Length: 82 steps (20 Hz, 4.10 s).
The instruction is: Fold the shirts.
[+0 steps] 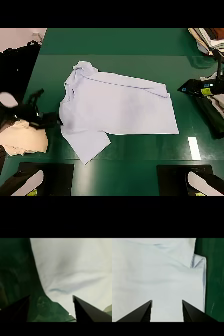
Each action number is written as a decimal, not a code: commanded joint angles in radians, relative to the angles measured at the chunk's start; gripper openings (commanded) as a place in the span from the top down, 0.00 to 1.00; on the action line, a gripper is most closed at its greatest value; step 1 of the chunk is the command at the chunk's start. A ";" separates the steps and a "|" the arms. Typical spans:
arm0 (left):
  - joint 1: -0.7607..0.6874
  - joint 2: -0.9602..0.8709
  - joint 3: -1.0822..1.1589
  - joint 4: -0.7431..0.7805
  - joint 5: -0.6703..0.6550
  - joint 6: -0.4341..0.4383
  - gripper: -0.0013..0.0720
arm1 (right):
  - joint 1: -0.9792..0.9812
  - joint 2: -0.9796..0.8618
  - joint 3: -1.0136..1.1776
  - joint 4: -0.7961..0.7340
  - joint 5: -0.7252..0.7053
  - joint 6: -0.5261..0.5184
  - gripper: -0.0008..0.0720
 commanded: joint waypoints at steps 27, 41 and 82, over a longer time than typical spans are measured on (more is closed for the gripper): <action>0.000 0.074 -0.056 -0.220 0.163 0.098 0.95 | -0.465 0.062 -0.605 0.034 0.125 -0.047 0.39; 0.000 0.076 -0.046 -0.219 0.165 0.097 0.95 | -0.286 -0.016 -0.615 0.162 -0.070 -0.108 0.97; -0.135 -0.624 0.941 -0.241 0.164 0.084 0.95 | -0.135 -0.571 0.594 -0.072 0.240 -0.018 0.97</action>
